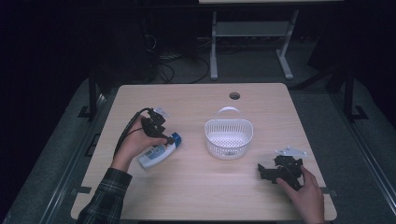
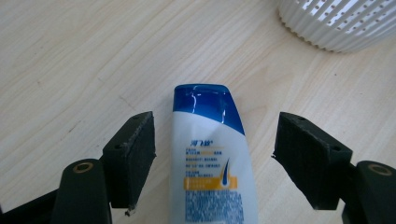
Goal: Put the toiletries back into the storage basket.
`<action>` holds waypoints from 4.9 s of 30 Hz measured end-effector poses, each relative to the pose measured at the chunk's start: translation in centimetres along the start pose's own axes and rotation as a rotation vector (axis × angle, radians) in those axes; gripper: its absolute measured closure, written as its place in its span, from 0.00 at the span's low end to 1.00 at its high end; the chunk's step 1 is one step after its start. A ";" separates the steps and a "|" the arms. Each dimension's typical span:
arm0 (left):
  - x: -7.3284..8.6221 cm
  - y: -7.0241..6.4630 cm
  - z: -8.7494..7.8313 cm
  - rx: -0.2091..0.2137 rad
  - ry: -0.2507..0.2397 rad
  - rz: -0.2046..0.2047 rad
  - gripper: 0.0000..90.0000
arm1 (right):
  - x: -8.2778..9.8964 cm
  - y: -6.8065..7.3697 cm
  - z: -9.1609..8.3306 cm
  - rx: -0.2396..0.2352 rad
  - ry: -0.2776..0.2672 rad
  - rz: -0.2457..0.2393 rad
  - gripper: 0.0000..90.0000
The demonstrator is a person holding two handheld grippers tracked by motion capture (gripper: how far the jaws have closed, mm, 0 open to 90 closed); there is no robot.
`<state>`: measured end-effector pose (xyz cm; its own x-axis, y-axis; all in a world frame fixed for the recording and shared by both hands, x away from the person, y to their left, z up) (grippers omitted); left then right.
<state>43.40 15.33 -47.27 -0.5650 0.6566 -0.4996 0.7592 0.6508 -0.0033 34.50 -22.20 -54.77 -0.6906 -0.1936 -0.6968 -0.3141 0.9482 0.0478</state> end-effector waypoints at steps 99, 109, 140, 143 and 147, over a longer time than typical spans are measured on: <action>-1.0 -1.1 -7.2 0.174 -0.488 -0.036 0.40 | 0.0 0.0 0.0 -0.001 0.000 -0.003 0.00; -2.1 -1.9 -8.9 0.219 -0.596 -0.014 0.40 | 0.0 0.1 0.0 -0.004 0.000 -0.004 0.00; -7.4 -4.7 -11.0 0.270 -0.685 0.055 0.40 | 0.0 0.2 0.0 -0.011 0.003 -0.005 0.00; -8.0 -5.0 -11.0 0.273 -0.688 0.062 0.40 | 0.0 0.2 0.0 -0.011 0.003 -0.005 0.00; -8.7 -5.4 -10.8 0.284 -0.690 0.067 0.40 | 0.0 0.2 0.0 -0.012 0.003 -0.006 0.00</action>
<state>40.68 10.23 -33.56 -0.2544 0.2422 -0.9363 0.8919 0.4330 -0.1303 34.38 -22.02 -54.76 -0.6903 -0.2002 -0.6953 -0.3264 0.9438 0.0523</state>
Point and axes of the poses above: each handheld gripper's, and its own axes: z roughly forward along the jaws, x roughly out of its underside, y roughly to its left, the point moved 9 cm from there along z, roughly forward along the jaws, and after that the axes turned 2 degrees about -x, right-handed, at the moved point
